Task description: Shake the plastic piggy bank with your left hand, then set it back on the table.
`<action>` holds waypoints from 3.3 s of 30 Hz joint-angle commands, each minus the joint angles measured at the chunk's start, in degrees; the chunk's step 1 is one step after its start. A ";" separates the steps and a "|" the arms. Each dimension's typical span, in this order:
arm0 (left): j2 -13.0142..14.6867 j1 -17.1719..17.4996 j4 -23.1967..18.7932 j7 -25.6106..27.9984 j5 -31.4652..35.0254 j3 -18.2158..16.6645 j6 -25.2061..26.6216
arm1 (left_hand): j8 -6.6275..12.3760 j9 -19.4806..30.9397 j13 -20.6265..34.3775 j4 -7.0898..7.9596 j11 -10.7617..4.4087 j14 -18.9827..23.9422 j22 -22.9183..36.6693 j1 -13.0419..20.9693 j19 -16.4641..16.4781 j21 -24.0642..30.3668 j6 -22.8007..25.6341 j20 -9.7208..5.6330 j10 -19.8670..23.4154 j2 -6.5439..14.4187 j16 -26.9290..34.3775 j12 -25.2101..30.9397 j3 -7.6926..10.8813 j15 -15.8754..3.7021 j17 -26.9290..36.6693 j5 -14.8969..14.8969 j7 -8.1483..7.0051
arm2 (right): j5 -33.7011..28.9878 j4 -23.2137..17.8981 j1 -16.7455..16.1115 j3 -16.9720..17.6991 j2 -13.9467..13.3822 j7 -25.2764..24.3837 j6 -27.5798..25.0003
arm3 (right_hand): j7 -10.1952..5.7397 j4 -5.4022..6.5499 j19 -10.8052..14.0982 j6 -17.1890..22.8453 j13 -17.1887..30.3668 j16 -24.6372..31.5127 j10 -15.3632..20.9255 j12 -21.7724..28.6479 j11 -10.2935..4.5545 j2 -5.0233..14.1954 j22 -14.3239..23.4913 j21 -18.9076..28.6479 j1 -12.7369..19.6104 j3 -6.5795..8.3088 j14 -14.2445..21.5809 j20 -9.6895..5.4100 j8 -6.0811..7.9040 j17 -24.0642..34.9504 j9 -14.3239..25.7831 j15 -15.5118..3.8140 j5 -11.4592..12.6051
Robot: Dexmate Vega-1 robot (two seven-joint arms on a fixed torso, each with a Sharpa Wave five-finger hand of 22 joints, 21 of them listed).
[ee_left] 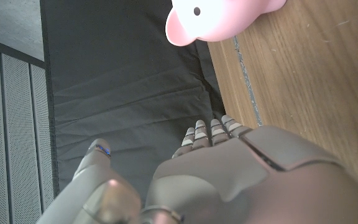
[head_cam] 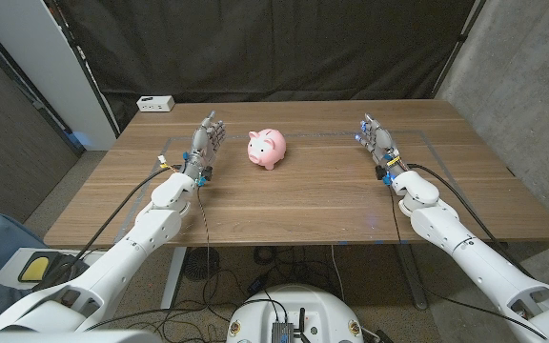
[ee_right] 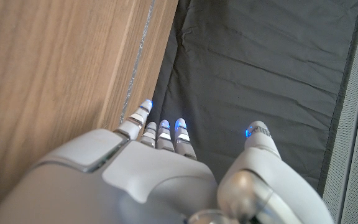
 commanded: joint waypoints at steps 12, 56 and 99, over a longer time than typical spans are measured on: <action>0.84 1.21 -0.98 -1.05 -0.34 -0.78 -1.77 | 0.51 0.22 0.18 -0.18 0.12 1.84 0.06 0.70 0.38 0.17 1.86 0.71 1.87 0.40 0.73 0.59 0.03 -0.04 0.10 0.15 0.06 | -3.14 -3.38 -2.13 -0.08 -0.09 -3.83 2.07 | -1.06 -0.28 2.64 0.88 0.24 0.98 1.92 0.90 -0.68 -0.05 0.13 0.82 1.10 0.28 2.04 -0.36 0.44 0.08 0.13 -0.53 0.29; 4.54 2.72 -4.29 16.48 24.29 -0.94 -10.99 | 1.63 0.37 0.33 -3.24 -1.14 12.02 0.05 4.97 9.67 1.54 11.36 3.07 10.71 2.27 1.52 2.25 0.74 -0.20 0.00 -0.50 -1.16 | -5.43 -9.72 -5.73 0.05 -0.23 -5.54 4.95 | -1.15 -0.36 5.41 1.74 0.30 1.34 2.66 0.66 -0.16 -0.11 0.11 0.97 1.58 -0.03 4.45 -0.15 0.31 0.06 0.19 -0.30 0.28; 12.70 -3.45 -14.98 27.79 60.16 7.03 5.35 | -0.14 0.65 0.70 -7.71 -5.18 9.42 -0.13 16.26 7.88 -0.31 6.39 6.22 5.30 -0.15 -0.27 -0.56 2.62 -2.47 0.03 -0.66 -4.24 | -4.89 -11.39 -8.91 2.74 -1.22 -7.54 6.22 | -0.82 -0.28 5.02 1.97 0.33 0.88 3.07 0.50 0.35 -0.10 0.13 0.36 1.63 -0.20 4.19 0.36 0.35 0.10 0.19 0.23 0.26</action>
